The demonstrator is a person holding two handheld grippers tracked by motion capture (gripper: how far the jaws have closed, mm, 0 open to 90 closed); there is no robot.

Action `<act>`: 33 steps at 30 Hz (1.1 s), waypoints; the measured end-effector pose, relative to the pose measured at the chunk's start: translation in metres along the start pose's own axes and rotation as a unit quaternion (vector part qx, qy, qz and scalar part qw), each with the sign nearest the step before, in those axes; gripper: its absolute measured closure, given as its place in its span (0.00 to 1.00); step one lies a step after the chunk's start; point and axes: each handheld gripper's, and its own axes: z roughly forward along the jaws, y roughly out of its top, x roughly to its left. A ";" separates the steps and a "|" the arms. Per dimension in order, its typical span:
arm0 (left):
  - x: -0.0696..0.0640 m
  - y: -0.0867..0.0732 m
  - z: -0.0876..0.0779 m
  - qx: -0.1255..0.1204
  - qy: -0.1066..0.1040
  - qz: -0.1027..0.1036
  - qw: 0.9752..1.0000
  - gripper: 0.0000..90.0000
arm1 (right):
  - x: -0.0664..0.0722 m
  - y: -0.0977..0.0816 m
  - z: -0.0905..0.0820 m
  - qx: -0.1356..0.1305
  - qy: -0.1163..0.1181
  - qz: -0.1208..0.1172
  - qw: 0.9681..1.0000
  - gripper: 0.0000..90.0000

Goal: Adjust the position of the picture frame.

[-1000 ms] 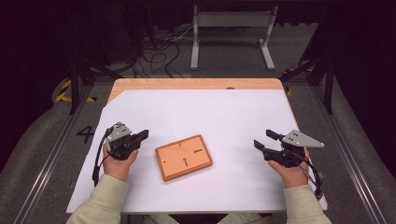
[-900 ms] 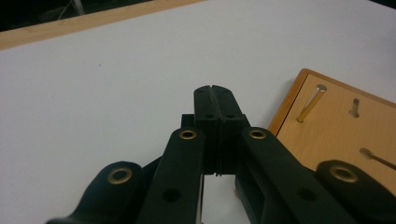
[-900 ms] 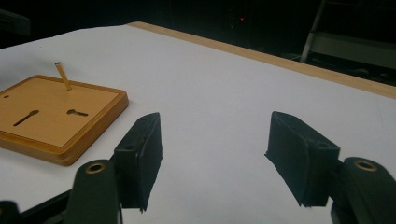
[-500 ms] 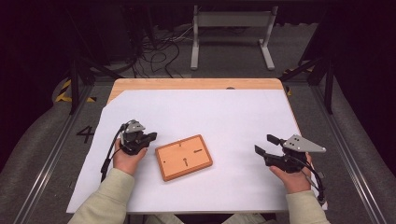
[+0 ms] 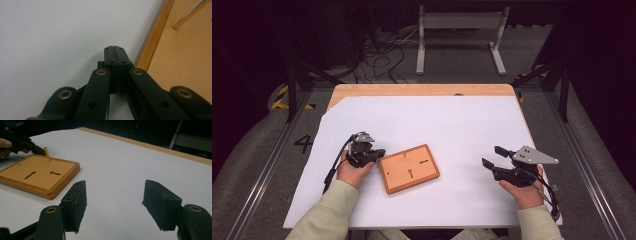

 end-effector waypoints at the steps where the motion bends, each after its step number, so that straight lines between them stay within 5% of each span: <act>1: 0.000 0.000 0.000 0.001 0.001 0.001 1.000 1.00 | 0.000 0.000 0.000 0.000 0.001 0.000 1.000 0.40; 6: -0.001 -0.001 -0.003 0.008 -0.010 -0.005 1.000 1.00 | 0.003 0.001 0.002 0.002 0.007 -0.001 1.000 0.40; 24: -0.029 -0.020 -0.027 0.072 -0.053 0.048 0.995 1.00 | 0.020 0.014 0.026 0.016 0.063 -0.015 0.998 0.42; 33: -0.035 -0.029 -0.043 0.062 -0.047 0.058 0.995 1.00 | 0.028 0.021 0.040 0.021 0.086 -0.026 0.996 0.43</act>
